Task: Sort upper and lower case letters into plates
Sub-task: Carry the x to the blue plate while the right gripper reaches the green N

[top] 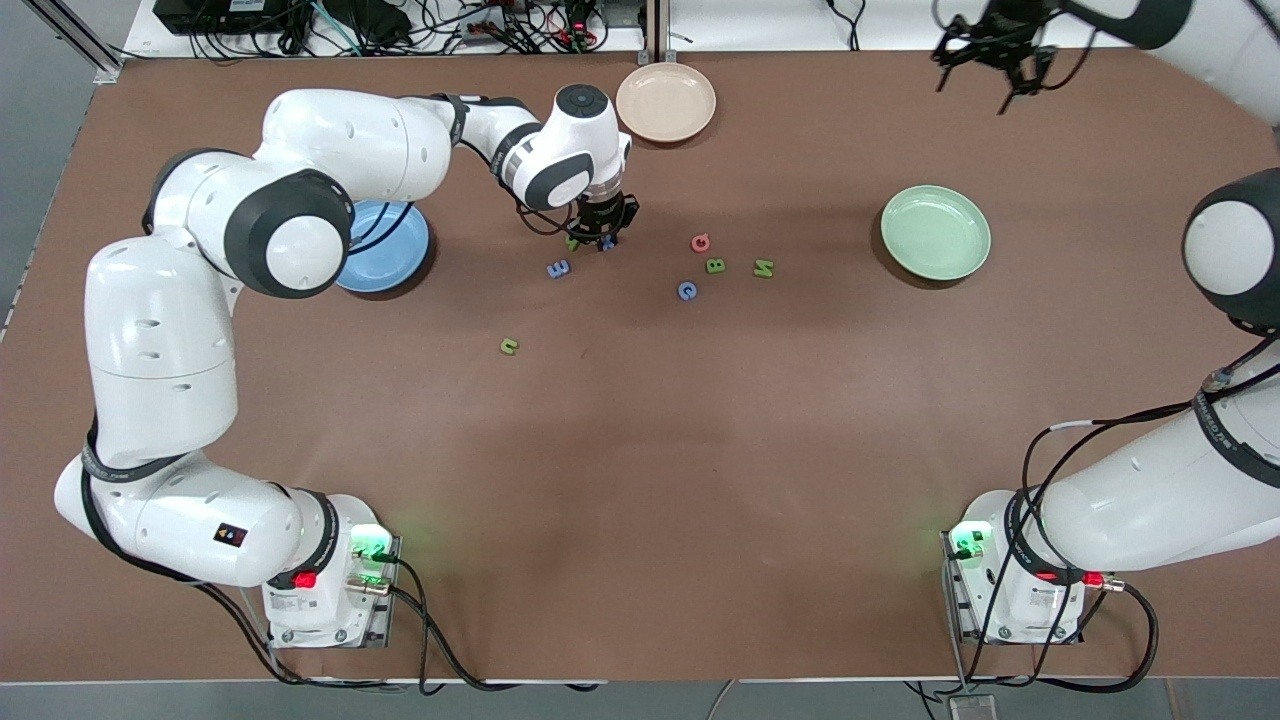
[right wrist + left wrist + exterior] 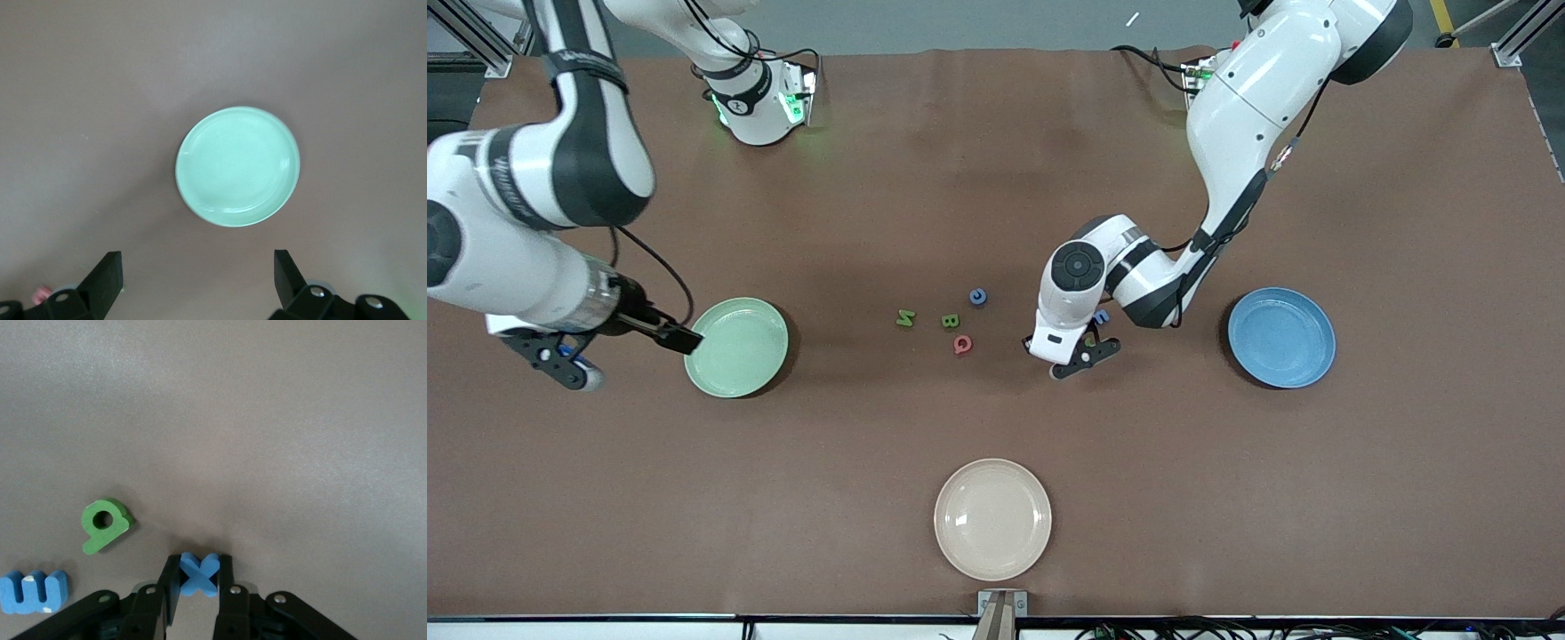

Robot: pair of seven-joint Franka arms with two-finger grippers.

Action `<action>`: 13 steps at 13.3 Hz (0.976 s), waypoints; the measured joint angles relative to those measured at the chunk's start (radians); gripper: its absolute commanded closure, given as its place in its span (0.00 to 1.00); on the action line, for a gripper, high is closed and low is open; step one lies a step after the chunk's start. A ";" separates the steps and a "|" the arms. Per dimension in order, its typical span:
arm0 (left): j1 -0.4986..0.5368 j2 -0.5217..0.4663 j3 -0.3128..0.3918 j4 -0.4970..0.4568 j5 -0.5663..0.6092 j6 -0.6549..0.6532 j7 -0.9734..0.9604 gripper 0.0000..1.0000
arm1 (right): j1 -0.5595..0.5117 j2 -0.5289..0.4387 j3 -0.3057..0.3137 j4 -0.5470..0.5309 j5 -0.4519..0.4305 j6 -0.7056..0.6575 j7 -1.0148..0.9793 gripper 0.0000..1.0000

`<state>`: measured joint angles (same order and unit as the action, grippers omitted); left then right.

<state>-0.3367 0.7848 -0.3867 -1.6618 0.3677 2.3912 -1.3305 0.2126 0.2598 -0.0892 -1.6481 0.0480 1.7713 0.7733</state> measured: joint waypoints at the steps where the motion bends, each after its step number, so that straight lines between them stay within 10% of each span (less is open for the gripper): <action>1: 0.000 0.000 0.000 0.000 0.000 0.000 0.000 0.84 | 0.014 0.012 0.000 0.000 0.005 0.011 0.084 0.00; 9: 0.042 -0.106 -0.004 0.013 0.002 -0.132 0.029 0.85 | 0.111 0.066 0.001 -0.029 0.053 0.104 0.510 0.00; 13: 0.243 -0.291 -0.106 -0.141 -0.006 -0.208 0.209 0.85 | 0.244 0.079 0.002 -0.181 0.054 0.321 0.778 0.00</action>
<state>-0.0933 0.4942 -0.4931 -1.8030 0.3614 2.1827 -1.1212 0.4564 0.3391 -0.0875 -1.8289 0.1019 2.0921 1.5516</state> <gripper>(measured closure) 0.731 0.000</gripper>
